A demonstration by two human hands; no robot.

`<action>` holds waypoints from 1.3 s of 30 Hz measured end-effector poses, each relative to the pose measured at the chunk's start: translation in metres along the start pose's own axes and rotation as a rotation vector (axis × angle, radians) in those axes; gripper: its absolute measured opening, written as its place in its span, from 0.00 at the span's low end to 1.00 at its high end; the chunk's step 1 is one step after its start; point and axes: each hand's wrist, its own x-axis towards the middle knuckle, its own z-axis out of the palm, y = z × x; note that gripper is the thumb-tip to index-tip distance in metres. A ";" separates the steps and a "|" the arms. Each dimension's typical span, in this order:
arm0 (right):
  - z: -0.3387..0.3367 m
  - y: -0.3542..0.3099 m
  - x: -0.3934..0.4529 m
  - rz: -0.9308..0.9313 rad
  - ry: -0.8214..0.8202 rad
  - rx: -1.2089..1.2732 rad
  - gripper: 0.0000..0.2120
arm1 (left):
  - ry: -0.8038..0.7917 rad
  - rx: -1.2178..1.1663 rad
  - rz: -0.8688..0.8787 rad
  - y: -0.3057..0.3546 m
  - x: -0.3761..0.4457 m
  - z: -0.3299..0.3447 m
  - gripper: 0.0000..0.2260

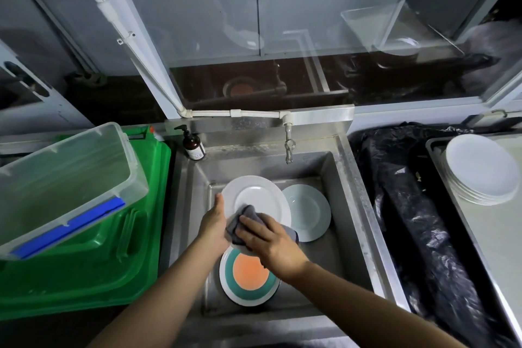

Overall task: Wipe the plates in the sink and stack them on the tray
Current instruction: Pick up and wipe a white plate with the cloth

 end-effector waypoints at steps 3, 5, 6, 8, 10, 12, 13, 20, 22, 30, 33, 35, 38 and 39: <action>-0.009 0.030 -0.010 0.086 0.020 -0.046 0.21 | 0.003 0.003 0.018 -0.003 0.015 -0.017 0.33; -0.012 0.046 -0.011 0.299 0.067 -0.056 0.18 | -0.007 0.023 -0.010 -0.013 0.045 -0.033 0.37; -0.011 0.047 -0.011 0.357 0.070 -0.055 0.18 | 0.020 0.036 -0.008 -0.017 0.055 -0.037 0.40; -0.007 0.036 -0.010 0.328 0.060 -0.027 0.19 | 0.057 0.050 0.003 -0.031 0.098 -0.048 0.51; -0.001 0.016 -0.010 0.214 0.051 -0.005 0.21 | 0.027 0.104 -0.031 -0.028 0.094 -0.044 0.59; 0.002 0.003 -0.012 0.097 0.054 0.010 0.21 | -0.085 0.024 -0.078 -0.027 0.090 -0.038 0.56; 0.004 0.001 -0.015 0.038 0.051 0.007 0.20 | -0.110 -0.006 -0.093 -0.023 0.078 -0.036 0.55; -0.021 0.045 -0.021 0.103 0.106 -0.031 0.17 | -0.164 -0.037 -0.048 0.011 0.033 -0.049 0.37; -0.032 0.050 -0.008 0.128 0.190 -0.054 0.19 | -0.245 -0.006 -0.084 0.010 0.031 -0.056 0.36; -0.001 0.052 0.003 0.422 0.039 0.041 0.16 | 0.004 0.129 -0.034 -0.010 0.020 -0.033 0.27; 0.007 0.023 0.000 0.244 0.007 0.027 0.17 | 0.121 0.125 0.019 -0.017 0.024 -0.019 0.30; 0.008 -0.003 0.000 0.127 0.040 0.032 0.19 | 0.164 0.078 0.032 -0.018 0.026 -0.014 0.32; 0.009 -0.020 0.001 0.007 0.115 0.013 0.17 | 0.121 -0.052 -0.012 -0.021 0.030 -0.013 0.33; 0.009 -0.017 0.002 0.008 0.095 0.020 0.16 | 0.097 -0.056 -0.025 -0.022 0.030 -0.014 0.34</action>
